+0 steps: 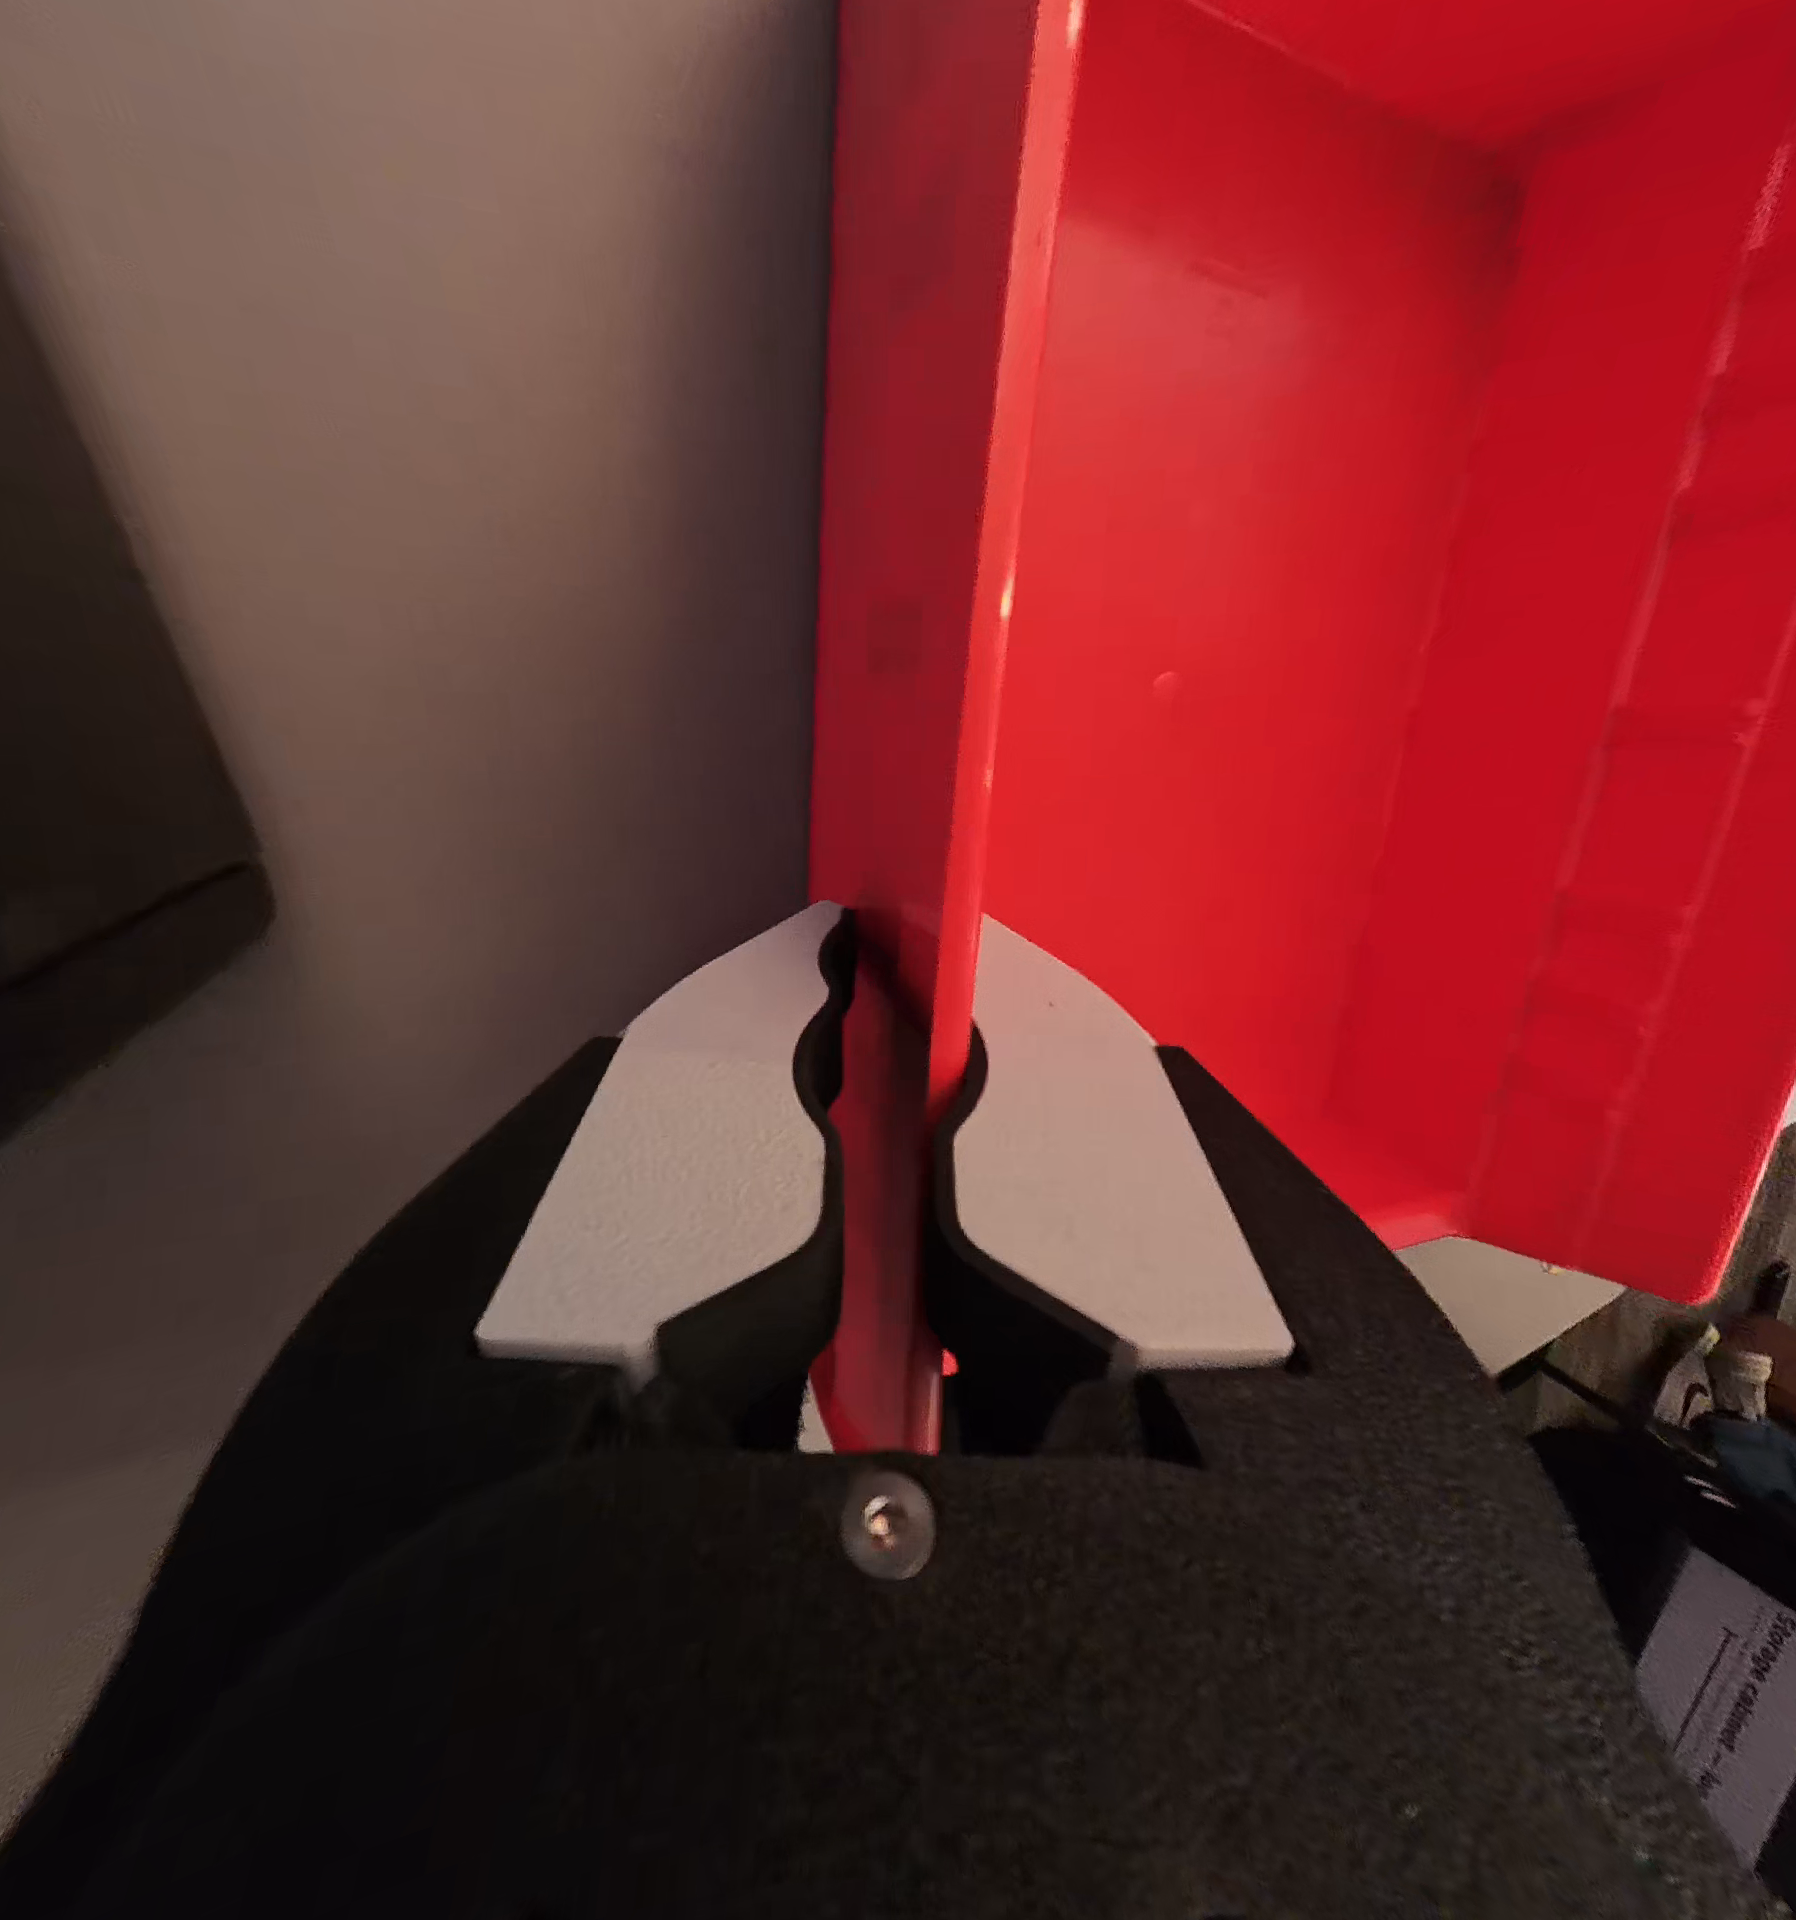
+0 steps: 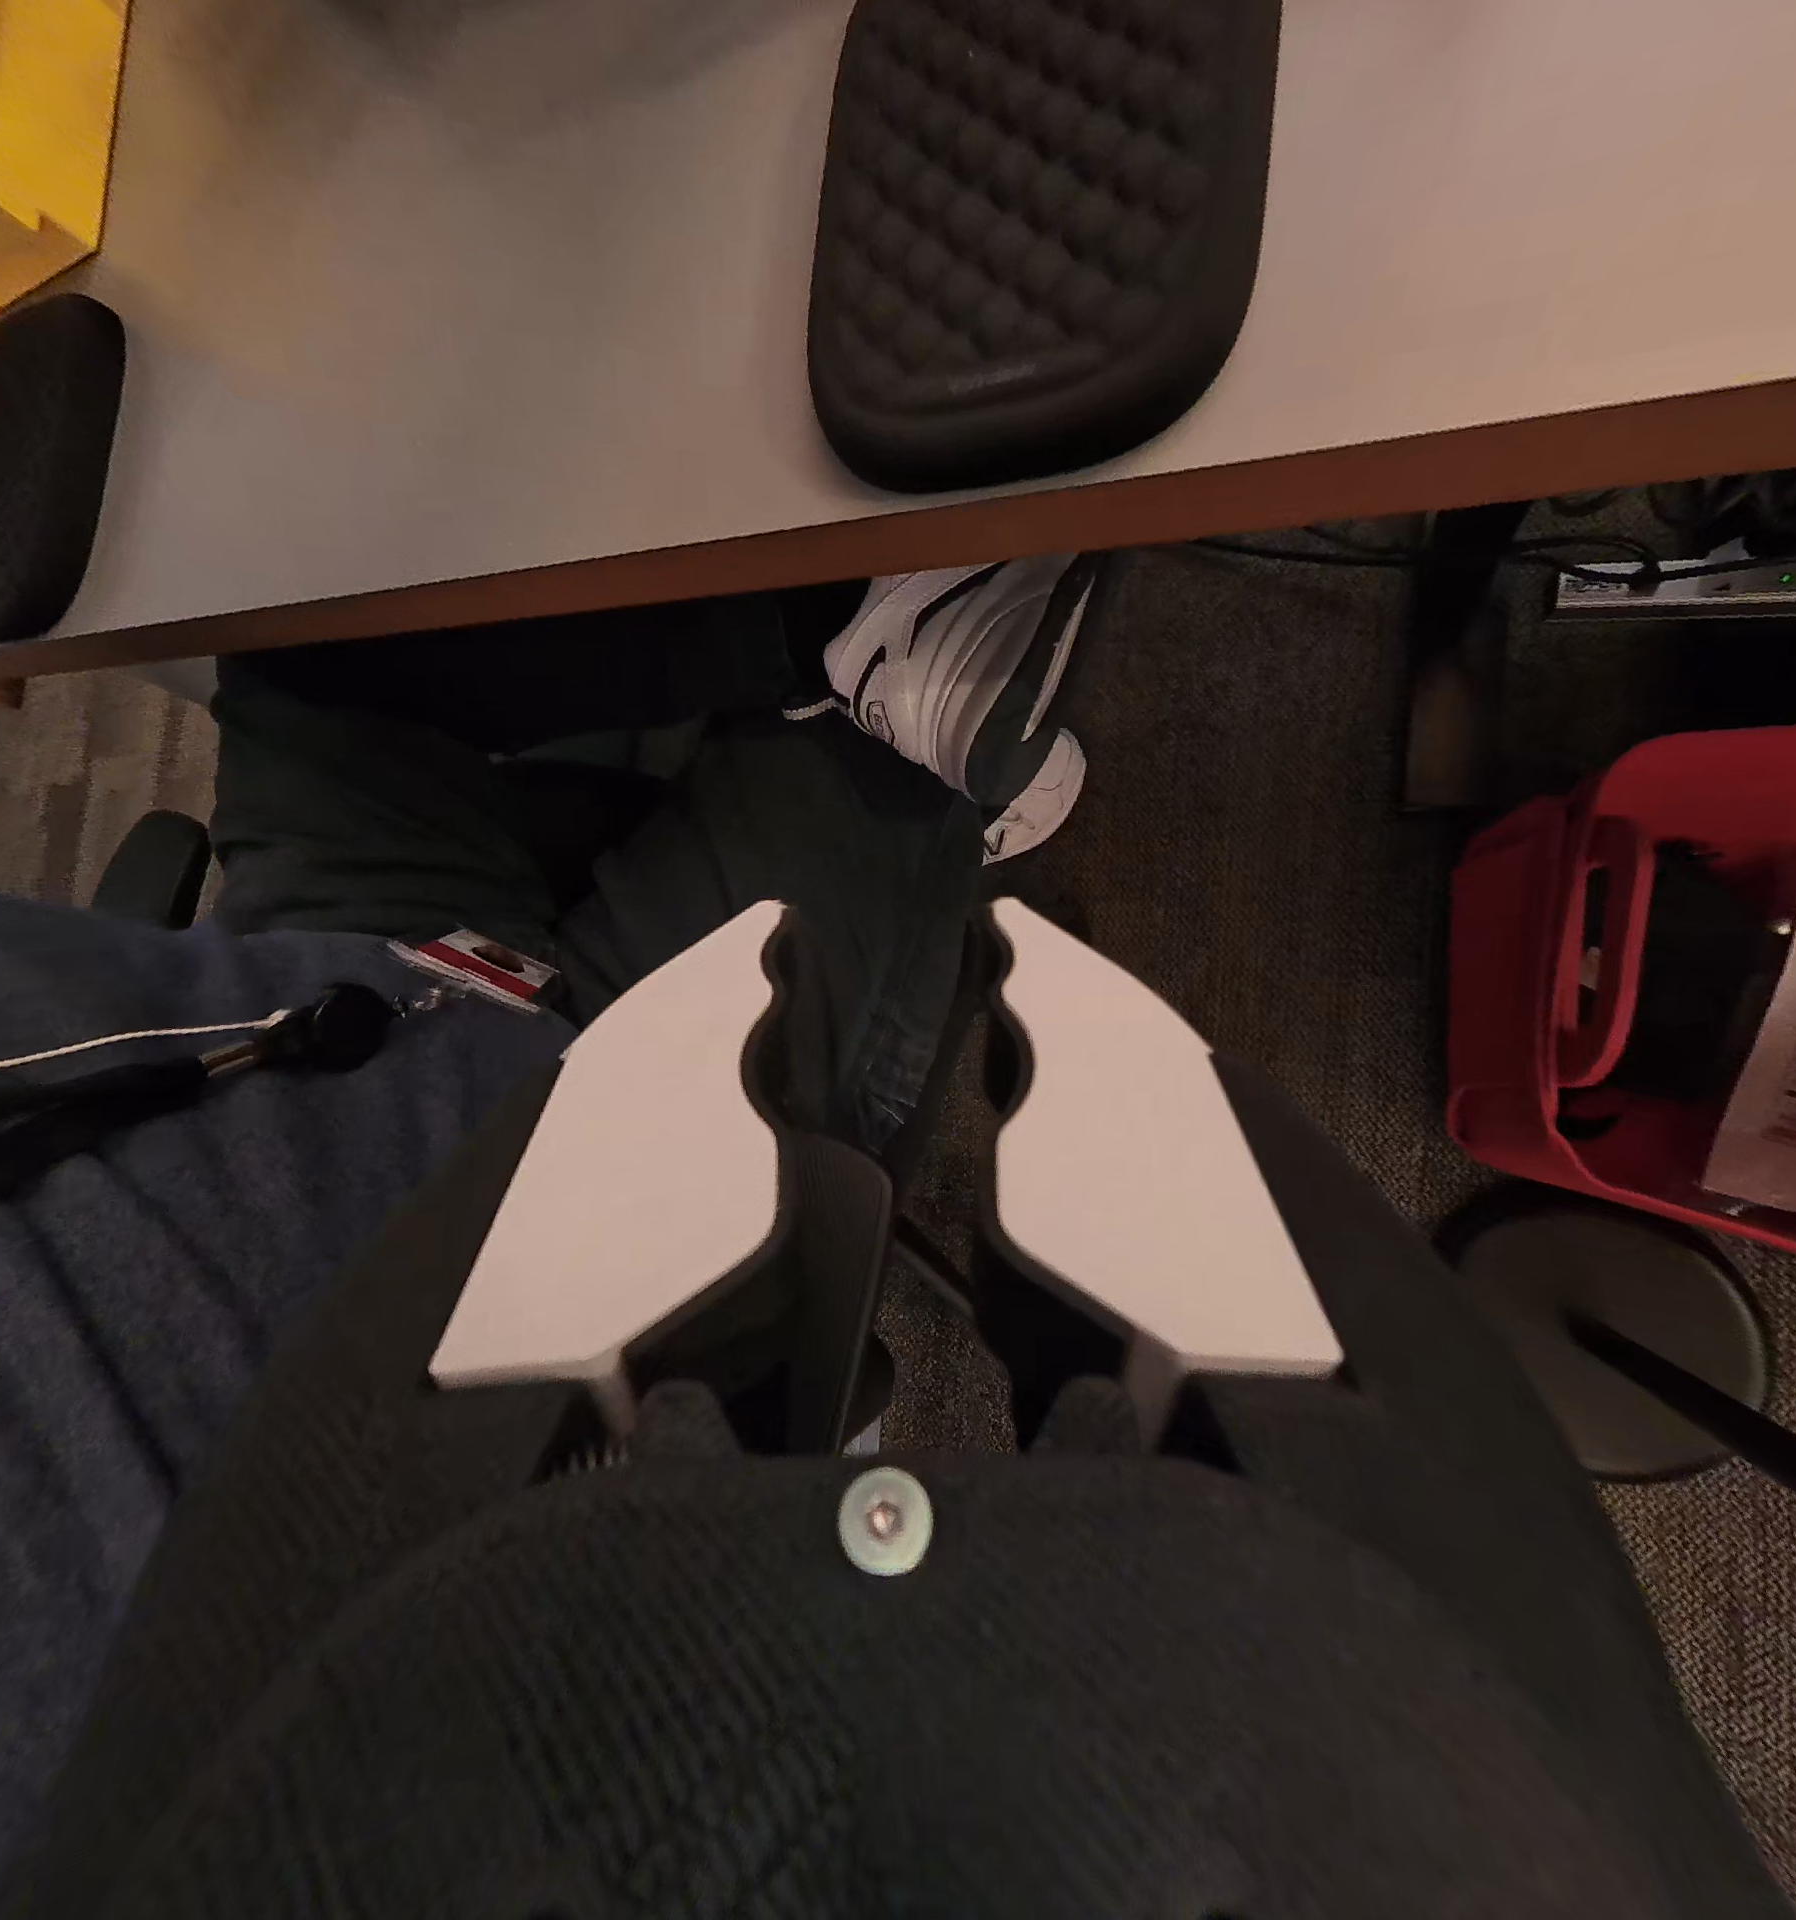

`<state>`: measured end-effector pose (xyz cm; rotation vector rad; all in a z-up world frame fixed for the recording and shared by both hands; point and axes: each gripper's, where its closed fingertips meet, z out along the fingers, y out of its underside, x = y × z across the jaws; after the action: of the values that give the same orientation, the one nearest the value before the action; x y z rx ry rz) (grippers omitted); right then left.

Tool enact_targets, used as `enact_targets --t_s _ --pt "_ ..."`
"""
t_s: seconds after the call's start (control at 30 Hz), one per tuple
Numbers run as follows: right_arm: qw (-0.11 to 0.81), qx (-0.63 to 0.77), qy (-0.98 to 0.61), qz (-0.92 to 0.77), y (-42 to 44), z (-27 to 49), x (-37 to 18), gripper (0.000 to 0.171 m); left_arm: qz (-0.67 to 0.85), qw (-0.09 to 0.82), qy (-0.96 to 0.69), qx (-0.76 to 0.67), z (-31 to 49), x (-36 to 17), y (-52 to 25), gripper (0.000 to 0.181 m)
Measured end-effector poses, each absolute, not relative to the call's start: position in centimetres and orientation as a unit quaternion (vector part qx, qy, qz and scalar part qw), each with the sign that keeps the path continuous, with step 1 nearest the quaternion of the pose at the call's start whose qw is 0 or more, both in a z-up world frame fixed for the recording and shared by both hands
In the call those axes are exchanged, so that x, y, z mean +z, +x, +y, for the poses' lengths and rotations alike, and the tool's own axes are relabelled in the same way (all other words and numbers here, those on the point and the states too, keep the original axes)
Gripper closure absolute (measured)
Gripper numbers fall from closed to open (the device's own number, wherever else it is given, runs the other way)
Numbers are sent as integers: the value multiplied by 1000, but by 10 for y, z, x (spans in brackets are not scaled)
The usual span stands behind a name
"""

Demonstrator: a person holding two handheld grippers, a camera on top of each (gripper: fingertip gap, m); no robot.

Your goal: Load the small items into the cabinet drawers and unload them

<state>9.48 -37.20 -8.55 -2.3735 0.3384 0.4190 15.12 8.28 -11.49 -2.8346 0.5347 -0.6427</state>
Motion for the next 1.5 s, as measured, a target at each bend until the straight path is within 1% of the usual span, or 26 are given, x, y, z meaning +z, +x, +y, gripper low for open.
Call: enact_targets --t_s 0.2,0.4,0.5,0.7,0.8,0.87,0.93,1.03,1.1,1.17,1.2,1.27,1.33,1.4,1.43,1.5 --pt "341 186 -913 124 90 -356 -97 136 153 97 -951 -249 68 -113 152 163" --pt "325 202 -914 136 89 -349 -113 136 200 69 -939 -271 54 -111 160 157" --pt "305 202 -918 149 90 -349 -125 136 233 46 -934 -267 46 -107 159 148" --pt "295 215 -919 148 87 -335 -134 136 372 152 -893 -203 62 -75 154 148" --pt "305 203 -922 127 88 -319 -127 136 467 237 -831 -188 54 -42 147 149" --pt "321 188 -922 108 92 -304 -117 137 506 310 -779 -204 40 -16 131 153" --pt "338 173 -921 86 96 -288 -103 140 517 356 -735 -256 18 5 106 156" --pt "411 133 -901 16 101 -250 -66 143 502 354 -700 -365 -14 26 54 149" --pt "486 101 -867 -46 99 -220 -29 146 488 375 -690 -380 -12 35 5 144" --pt "554 76 -823 -103 92 -194 6 146 467 421 -702 -334 9 36 -59 144" --pt "580 63 -802 -128 88 -182 20 146 439 465 -713 -288 30 39 -100 143" --pt "611 37 -774 -162 83 -158 38 142 351 553 -738 -164 76 48 -202 144" --pt "617 14 -765 -186 79 -133 47 136 241 602 -761 -31 111 55 -322 142" --pt "611 -3 -763 -208 75 -106 54 131 139 612 -777 51 126 55 -430 141" --pt "614 -19 -760 -212 75 -93 61 130 106 602 -790 50 128 48 -468 141" --pt "631 -46 -743 -219 74 -69 83 127 67 570 -819 -15 130 28 -510 142"
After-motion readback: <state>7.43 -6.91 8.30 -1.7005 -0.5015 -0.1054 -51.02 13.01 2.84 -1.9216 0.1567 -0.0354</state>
